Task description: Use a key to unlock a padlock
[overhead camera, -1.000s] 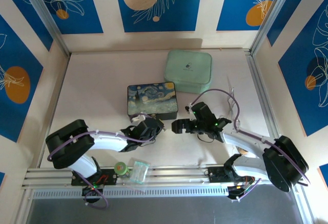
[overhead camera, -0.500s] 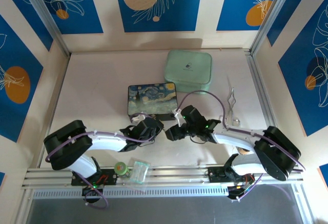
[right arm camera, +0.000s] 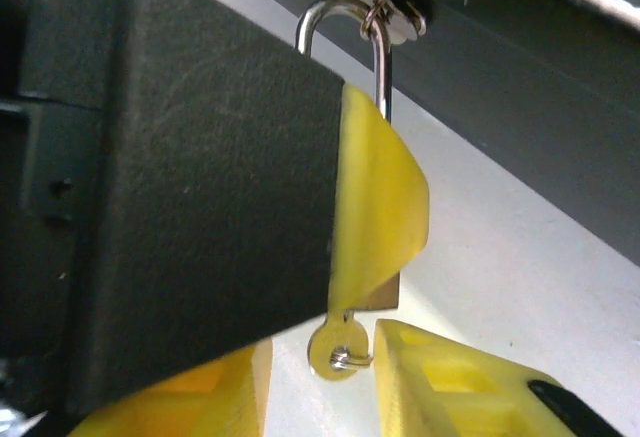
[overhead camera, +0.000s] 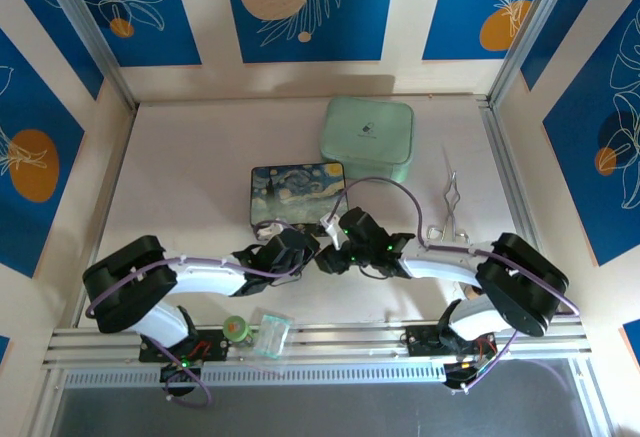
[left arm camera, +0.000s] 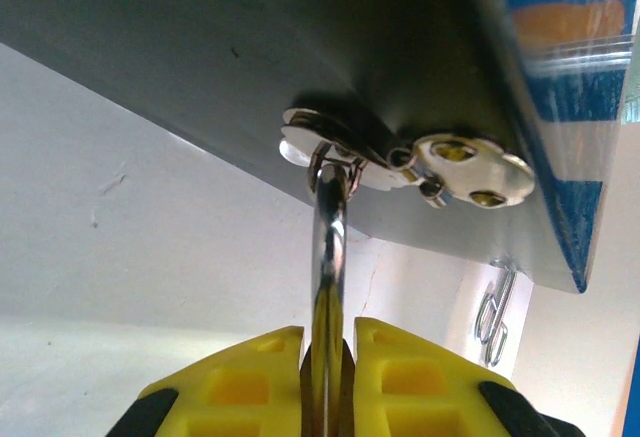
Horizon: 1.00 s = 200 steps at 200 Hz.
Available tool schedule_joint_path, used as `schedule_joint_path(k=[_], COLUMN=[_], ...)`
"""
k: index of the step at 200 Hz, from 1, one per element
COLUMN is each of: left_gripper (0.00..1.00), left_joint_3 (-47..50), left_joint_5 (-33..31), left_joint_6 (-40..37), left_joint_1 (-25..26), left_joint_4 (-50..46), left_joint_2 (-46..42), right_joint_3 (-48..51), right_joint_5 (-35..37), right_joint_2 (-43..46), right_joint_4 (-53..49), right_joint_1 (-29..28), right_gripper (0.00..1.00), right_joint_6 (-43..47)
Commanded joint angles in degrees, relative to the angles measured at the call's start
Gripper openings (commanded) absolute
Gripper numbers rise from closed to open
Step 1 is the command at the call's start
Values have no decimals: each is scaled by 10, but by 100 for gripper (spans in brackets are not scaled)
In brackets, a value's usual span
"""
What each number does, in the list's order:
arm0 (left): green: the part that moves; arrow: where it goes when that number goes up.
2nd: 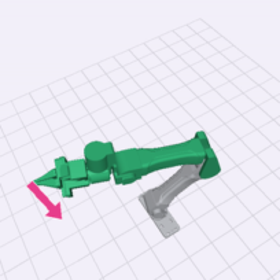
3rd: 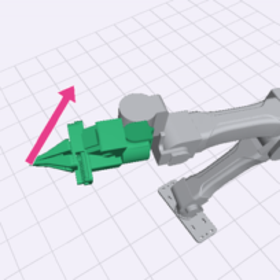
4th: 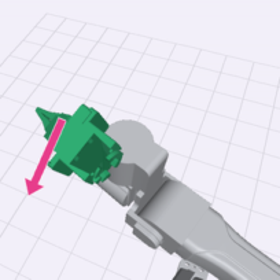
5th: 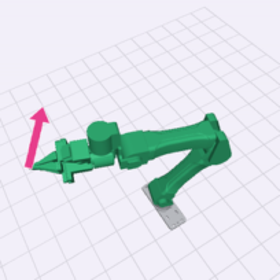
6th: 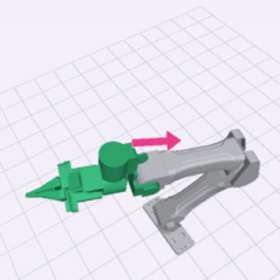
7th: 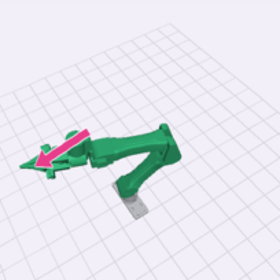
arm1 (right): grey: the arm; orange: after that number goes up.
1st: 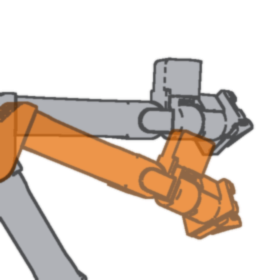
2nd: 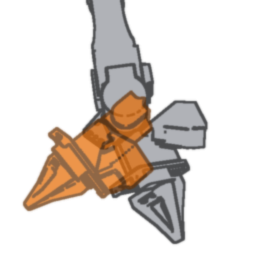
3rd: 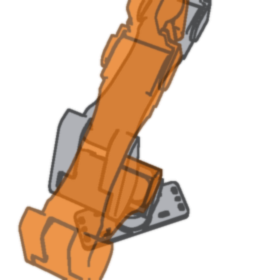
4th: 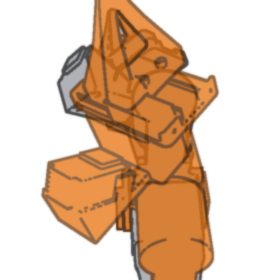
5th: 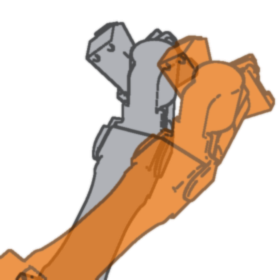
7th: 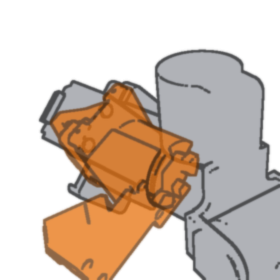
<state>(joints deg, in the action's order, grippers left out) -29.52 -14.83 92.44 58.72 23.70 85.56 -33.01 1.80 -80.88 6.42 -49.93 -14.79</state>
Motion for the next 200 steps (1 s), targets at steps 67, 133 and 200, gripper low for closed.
schedule_joint_path(k=[67, 133, 200], left_gripper=[0, 0, 0], left_joint_3=[12, 16, 23], left_joint_5=[23, 28, 33], left_joint_6=[10, 9, 13], left_joint_1=[3, 3, 3], left_joint_4=[68, 81, 97], left_joint_2=[7, 0, 2], right_joint_3=[14, 53, 62], right_joint_5=[-44, -143, -165], right_joint_2=[-7, -20, -38], right_joint_4=[59, 114, 117], right_joint_1=[43, 123, 158], right_gripper=[19, 19, 25], right_joint_6=[-36, -130, -173])
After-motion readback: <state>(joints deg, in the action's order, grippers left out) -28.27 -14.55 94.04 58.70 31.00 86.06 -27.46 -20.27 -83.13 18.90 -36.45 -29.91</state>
